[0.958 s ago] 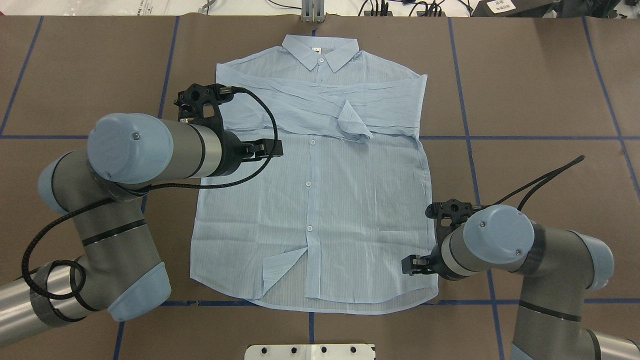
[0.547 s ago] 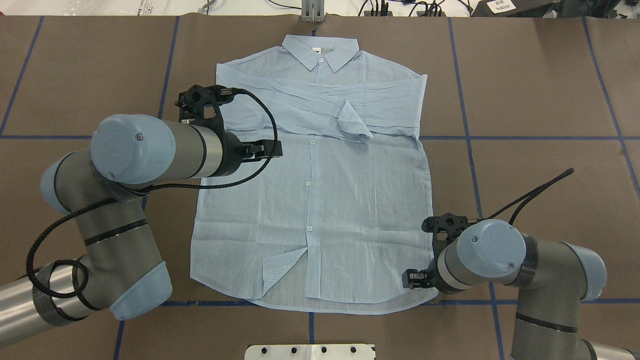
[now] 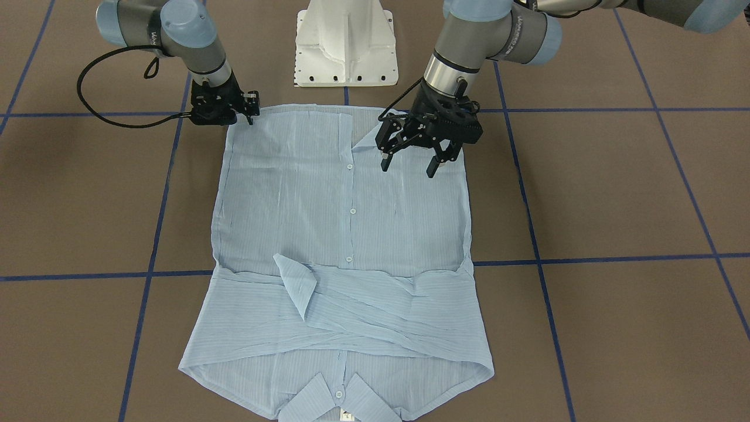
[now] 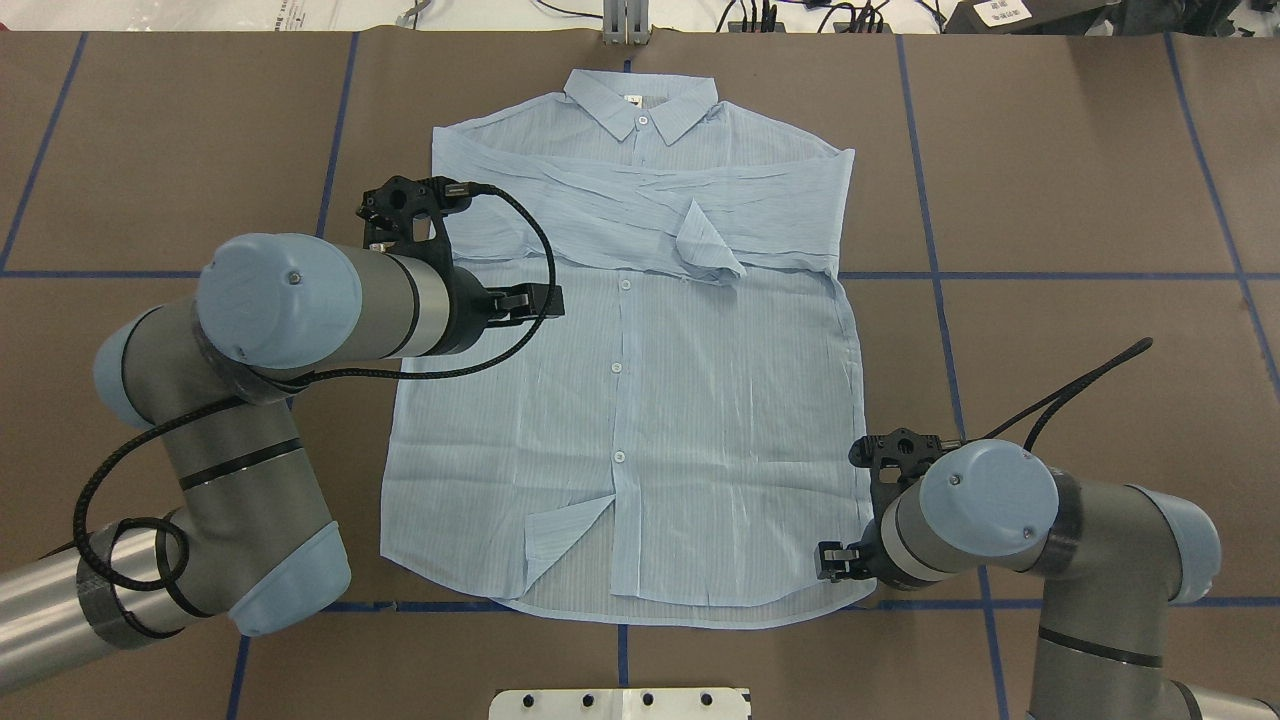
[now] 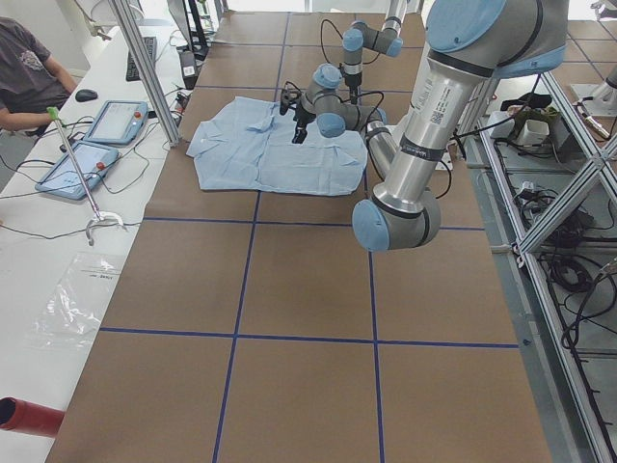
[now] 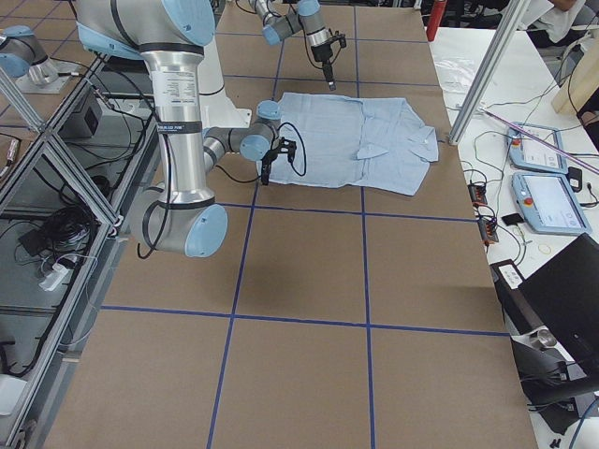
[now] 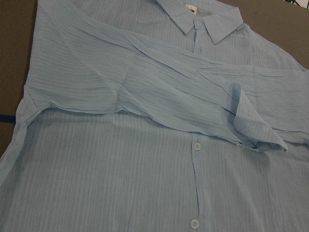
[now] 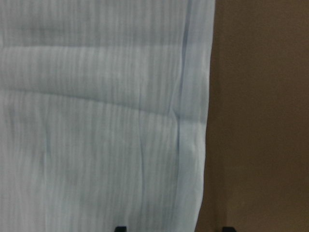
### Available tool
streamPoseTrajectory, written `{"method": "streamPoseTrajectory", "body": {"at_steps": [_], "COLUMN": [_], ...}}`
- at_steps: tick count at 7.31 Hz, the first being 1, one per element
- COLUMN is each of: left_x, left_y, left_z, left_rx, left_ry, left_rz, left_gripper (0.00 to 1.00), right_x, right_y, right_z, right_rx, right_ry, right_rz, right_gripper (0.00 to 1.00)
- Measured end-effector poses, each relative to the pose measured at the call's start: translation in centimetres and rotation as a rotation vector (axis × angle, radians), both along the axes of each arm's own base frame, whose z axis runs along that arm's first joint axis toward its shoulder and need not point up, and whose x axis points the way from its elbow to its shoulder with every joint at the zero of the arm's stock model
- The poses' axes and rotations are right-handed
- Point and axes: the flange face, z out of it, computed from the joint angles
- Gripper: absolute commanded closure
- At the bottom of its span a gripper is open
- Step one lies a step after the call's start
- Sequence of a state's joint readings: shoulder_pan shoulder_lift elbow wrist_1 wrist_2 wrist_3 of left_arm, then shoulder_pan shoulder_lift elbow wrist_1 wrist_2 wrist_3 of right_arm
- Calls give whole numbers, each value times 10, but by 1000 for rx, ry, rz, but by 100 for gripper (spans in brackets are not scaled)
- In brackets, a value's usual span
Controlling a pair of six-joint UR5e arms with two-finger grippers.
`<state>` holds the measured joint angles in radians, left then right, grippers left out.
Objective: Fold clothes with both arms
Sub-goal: 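Lower both grippers onto the hem corners nearest the robot and grasp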
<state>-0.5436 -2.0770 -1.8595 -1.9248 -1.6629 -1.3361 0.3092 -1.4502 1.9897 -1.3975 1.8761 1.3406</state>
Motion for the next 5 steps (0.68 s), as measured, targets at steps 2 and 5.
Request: {"method": "streamPoseTrajectory", "body": {"at_steps": [2, 5], "left_x": [1, 2], "left_y": [0, -2], "left_z": [1, 4], "left_rx": [-1, -4], "left_ry": [-2, -7], "left_rz": [1, -2], "left_gripper": [0, 0], "right_x": [4, 5], "right_y": [1, 1], "right_z": [6, 2], "right_rx": [-3, 1], "right_ry": [11, 4], "right_rz": [1, 2], "right_gripper": [68, 100]}}
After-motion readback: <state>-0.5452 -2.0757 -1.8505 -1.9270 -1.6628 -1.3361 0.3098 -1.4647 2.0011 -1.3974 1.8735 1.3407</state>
